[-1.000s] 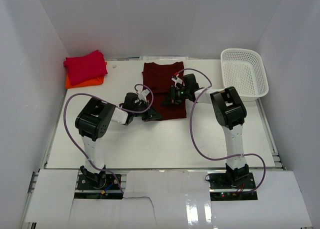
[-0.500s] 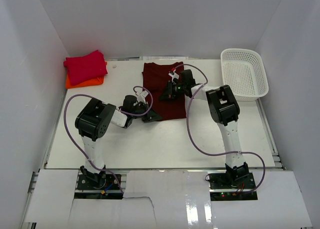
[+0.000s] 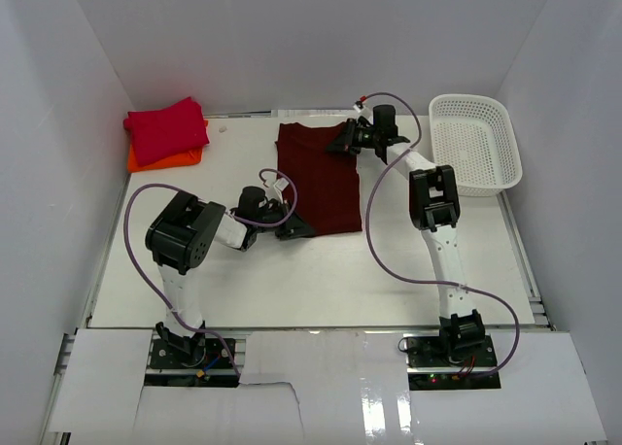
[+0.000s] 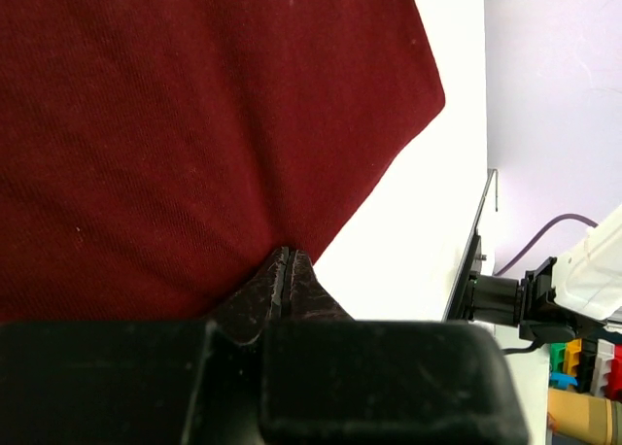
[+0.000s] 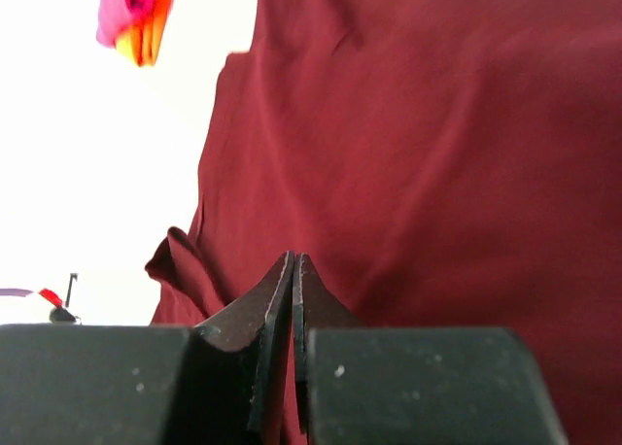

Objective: Fold and stack the t-shirts
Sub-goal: Fold the folded rectangular tshirt in 1/3 of the way, then grab one side of the 2/3 rectangular tshirt with both arms

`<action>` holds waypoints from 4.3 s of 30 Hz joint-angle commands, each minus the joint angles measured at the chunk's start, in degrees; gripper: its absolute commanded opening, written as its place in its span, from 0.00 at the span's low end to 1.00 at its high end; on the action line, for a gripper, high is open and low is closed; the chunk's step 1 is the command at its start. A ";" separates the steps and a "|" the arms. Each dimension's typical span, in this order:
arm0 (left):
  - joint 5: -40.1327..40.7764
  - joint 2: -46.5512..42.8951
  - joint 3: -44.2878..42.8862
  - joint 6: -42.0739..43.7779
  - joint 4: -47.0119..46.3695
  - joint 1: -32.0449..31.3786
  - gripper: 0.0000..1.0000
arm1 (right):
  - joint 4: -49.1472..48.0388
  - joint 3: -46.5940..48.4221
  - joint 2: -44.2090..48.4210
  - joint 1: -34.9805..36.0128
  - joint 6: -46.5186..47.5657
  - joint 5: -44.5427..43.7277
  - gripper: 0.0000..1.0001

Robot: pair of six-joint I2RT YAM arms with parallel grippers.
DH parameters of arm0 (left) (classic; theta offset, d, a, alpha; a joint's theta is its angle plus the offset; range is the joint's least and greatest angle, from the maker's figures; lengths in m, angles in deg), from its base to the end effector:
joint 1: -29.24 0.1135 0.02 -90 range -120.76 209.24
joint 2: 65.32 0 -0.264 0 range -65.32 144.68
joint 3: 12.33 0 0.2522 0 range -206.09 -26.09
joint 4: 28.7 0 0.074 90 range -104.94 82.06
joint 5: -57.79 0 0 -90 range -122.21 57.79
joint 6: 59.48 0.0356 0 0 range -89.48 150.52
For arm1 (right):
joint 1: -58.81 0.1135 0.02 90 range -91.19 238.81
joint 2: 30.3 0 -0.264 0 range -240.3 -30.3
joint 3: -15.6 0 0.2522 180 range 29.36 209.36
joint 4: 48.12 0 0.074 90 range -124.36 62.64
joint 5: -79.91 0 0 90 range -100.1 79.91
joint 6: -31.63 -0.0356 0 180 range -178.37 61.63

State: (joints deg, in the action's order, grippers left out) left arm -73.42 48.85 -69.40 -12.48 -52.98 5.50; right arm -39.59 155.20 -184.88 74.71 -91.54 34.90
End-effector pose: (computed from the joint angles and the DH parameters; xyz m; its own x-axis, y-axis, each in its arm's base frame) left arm 0.3107 -0.1623 0.0880 -0.9150 -0.1581 -0.3711 0.2538 0.4894 -0.8343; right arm 0.5634 0.1867 0.1221 -0.7683 0.1835 -0.6133 -0.4742 0.4805 0.7378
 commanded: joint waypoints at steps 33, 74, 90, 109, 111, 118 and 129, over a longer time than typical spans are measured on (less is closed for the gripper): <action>-1.94 -7.74 -12.94 2.31 19.23 -1.74 0.00 | 7.53 -66.86 52.29 4.66 15.60 -0.70 0.08; 0.60 -8.95 -14.43 7.22 28.01 -0.07 0.00 | 14.90 -61.86 53.59 5.72 16.20 -7.37 0.08; 10.98 -24.69 -13.04 15.67 55.97 9.58 0.67 | 26.33 -67.56 63.09 1.77 19.02 -15.64 0.75; 5.18 -21.45 -8.99 17.08 55.53 14.96 0.69 | 14.82 -75.83 55.88 -0.96 15.77 -9.92 0.75; 5.35 -21.36 -8.90 17.08 55.53 14.96 0.69 | 12.19 -77.23 55.27 -0.96 14.80 -9.92 0.75; 5.44 -21.53 -8.81 16.90 55.53 14.96 0.69 | 7.35 -79.08 54.13 -0.96 11.99 -9.93 0.72; 5.53 -21.27 -8.72 17.25 55.44 14.96 0.69 | 5.94 -79.44 50.87 -0.26 10.93 -10.71 0.54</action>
State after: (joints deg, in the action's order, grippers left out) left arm -67.23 28.45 -78.90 3.78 2.89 20.45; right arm -34.81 77.50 -131.29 73.92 -81.57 28.23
